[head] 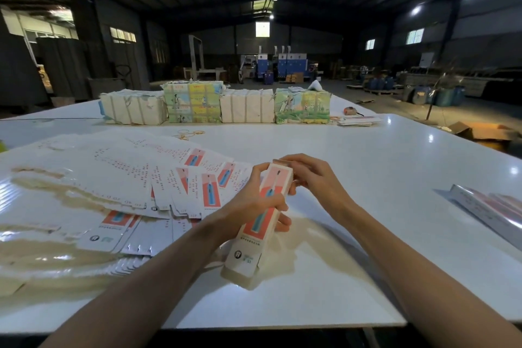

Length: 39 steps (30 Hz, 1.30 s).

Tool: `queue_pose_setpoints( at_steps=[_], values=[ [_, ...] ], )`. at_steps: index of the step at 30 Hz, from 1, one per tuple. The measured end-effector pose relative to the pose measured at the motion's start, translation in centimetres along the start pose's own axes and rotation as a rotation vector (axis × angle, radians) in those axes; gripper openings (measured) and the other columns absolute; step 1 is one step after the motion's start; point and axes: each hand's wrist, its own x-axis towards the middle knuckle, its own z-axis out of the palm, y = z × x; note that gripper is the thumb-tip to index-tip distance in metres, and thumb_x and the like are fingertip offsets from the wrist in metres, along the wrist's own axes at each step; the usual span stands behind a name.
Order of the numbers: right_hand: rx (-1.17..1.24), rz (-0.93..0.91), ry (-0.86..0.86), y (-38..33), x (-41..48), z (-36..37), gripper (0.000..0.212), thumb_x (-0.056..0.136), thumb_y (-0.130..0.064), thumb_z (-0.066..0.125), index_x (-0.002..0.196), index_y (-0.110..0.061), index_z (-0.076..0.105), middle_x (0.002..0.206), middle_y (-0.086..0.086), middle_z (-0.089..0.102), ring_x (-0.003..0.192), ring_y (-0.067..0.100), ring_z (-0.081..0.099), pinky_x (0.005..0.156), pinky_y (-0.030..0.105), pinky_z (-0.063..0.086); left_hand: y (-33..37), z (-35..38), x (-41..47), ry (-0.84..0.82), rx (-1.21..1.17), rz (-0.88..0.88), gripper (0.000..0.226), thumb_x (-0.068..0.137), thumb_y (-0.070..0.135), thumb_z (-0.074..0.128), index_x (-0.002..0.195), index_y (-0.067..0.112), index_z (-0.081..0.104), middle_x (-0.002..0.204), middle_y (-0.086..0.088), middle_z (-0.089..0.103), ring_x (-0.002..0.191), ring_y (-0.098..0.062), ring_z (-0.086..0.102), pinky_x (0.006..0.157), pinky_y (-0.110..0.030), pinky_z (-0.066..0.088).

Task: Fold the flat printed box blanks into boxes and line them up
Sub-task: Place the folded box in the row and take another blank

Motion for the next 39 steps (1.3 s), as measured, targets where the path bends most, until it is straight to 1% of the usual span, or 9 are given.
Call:
queue_pose_setpoints(
  at_steps=[2,4,8,14,19,24,31,34,39],
  values=[
    [0.168,0.094,0.021,-0.4,0.1,-0.1,0.035,0.112,-0.029,0.052,0.109,-0.004,0.076,0.109,0.006,0.08,0.099,0.025,0.076,0.08,0.027,0.06,0.1,0.3,-0.1,-0.023,0.002,0.024,0.087,0.075,0.022,0.09,0.12,0.074,0.037,0.112,0.007,0.078,0.082,-0.038,0.079,0.064,-0.042,0.065],
    [0.265,0.159,0.031,-0.6,0.2,-0.5,0.04,0.108,-0.034,0.058,0.103,0.0,0.077,0.099,0.01,0.078,0.096,0.025,0.076,0.079,0.027,0.06,0.4,0.7,-0.3,-0.007,0.036,0.04,0.094,0.075,0.019,0.091,0.125,0.073,0.032,0.107,0.009,0.077,0.078,-0.037,0.079,0.061,-0.04,0.064],
    [0.296,0.222,0.007,-0.6,0.0,-0.7,0.02,0.099,-0.023,0.072,0.099,-0.007,0.084,0.102,0.017,0.079,0.098,0.027,0.077,0.078,0.028,0.062,0.8,0.9,-0.9,0.018,0.104,0.063,0.094,0.077,0.022,0.089,0.127,0.073,0.028,0.102,0.01,0.076,0.077,-0.033,0.08,0.062,-0.039,0.064],
    [0.333,0.278,0.053,-1.1,0.1,-0.4,0.016,0.097,-0.018,0.075,0.096,-0.006,0.084,0.098,0.017,0.08,0.091,0.025,0.079,0.073,0.027,0.061,1.3,1.1,-1.5,0.004,0.126,0.103,0.097,0.078,0.016,0.086,0.133,0.069,0.027,0.105,0.003,0.073,0.077,-0.036,0.079,0.064,-0.043,0.065],
    [0.335,0.318,0.101,-1.2,0.1,-0.2,0.018,0.099,-0.016,0.072,0.094,-0.004,0.084,0.098,0.018,0.08,0.089,0.025,0.079,0.07,0.028,0.061,1.1,1.1,-1.4,0.018,0.157,0.11,0.101,0.075,0.019,0.086,0.133,0.073,0.025,0.11,0.0,0.07,0.076,-0.034,0.079,0.063,-0.042,0.065],
    [0.308,0.328,0.14,-1.4,-0.1,-0.1,0.019,0.098,-0.018,0.074,0.092,-0.003,0.084,0.094,0.017,0.08,0.087,0.027,0.08,0.067,0.027,0.061,0.9,1.0,-1.4,0.003,0.173,0.117,0.105,0.077,0.019,0.087,0.137,0.076,0.022,0.124,-0.008,0.061,0.078,-0.034,0.079,0.063,-0.042,0.065],
    [0.198,0.281,0.191,-1.2,-0.1,0.1,0.014,0.098,-0.011,0.073,0.09,-0.003,0.082,0.088,0.01,0.081,0.084,0.024,0.08,0.07,0.027,0.063,1.0,1.3,-1.6,0.013,0.18,0.077,0.094,0.074,0.024,0.086,0.137,0.062,0.028,0.113,-0.011,0.065,0.077,-0.034,0.079,0.071,-0.053,0.066],
    [0.183,0.267,0.173,-1.3,-0.1,-0.2,0.012,0.096,-0.009,0.074,0.088,-0.003,0.081,0.086,0.01,0.08,0.083,0.025,0.079,0.072,0.028,0.064,1.1,1.5,-1.7,0.007,0.171,0.078,0.092,0.075,0.022,0.086,0.135,0.063,0.03,0.113,-0.011,0.065,0.076,-0.035,0.079,0.068,-0.05,0.066],
    [0.129,0.27,0.081,-1.2,0.0,-1.1,0.013,0.097,-0.007,0.072,0.094,0.002,0.081,0.088,0.011,0.08,0.087,0.024,0.079,0.071,0.029,0.063,1.0,1.5,-1.6,-0.017,0.184,0.055,0.099,0.078,0.026,0.086,0.14,0.07,0.023,0.119,-0.009,0.064,0.076,-0.033,0.08,0.063,-0.041,0.065]
  ],
)
